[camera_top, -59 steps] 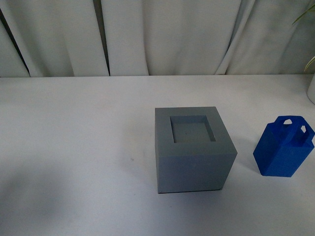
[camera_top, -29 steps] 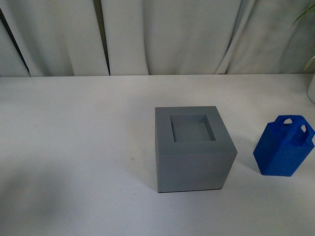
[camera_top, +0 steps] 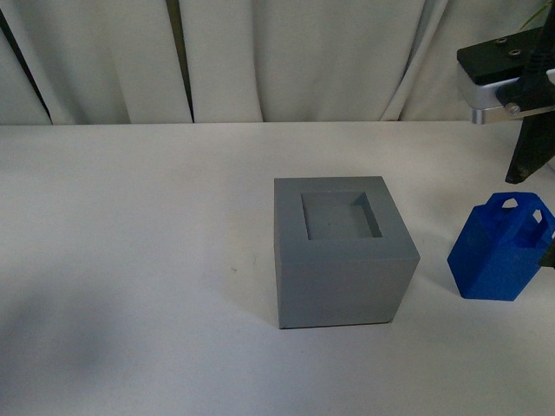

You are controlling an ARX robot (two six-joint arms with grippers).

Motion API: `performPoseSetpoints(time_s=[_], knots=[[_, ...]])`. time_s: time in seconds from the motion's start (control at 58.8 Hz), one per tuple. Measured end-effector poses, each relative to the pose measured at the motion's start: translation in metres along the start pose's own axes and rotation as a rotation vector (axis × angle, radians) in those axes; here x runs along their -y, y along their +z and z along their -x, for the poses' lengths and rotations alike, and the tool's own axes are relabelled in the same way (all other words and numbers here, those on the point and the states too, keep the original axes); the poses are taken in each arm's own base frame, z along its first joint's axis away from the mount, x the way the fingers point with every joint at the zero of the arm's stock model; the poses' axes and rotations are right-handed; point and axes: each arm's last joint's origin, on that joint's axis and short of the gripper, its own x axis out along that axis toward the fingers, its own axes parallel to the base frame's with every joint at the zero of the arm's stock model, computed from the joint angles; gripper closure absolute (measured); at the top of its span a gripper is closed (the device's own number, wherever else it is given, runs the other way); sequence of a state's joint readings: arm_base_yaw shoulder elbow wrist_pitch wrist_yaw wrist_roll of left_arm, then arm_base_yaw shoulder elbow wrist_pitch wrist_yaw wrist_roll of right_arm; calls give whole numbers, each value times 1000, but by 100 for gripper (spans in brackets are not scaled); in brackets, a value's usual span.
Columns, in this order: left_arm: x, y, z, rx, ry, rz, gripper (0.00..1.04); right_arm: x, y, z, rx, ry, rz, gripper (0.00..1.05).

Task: Insert blue part into gray base

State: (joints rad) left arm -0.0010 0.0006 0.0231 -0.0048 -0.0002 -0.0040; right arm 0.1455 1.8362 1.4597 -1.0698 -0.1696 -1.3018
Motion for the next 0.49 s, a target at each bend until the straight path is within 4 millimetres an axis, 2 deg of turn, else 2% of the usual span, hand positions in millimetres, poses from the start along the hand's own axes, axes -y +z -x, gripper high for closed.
performPoseSetpoints(time_s=[0.493], knots=[[0,0,0,0,0,0,6,5,3,-28,-36,23,28,7]])
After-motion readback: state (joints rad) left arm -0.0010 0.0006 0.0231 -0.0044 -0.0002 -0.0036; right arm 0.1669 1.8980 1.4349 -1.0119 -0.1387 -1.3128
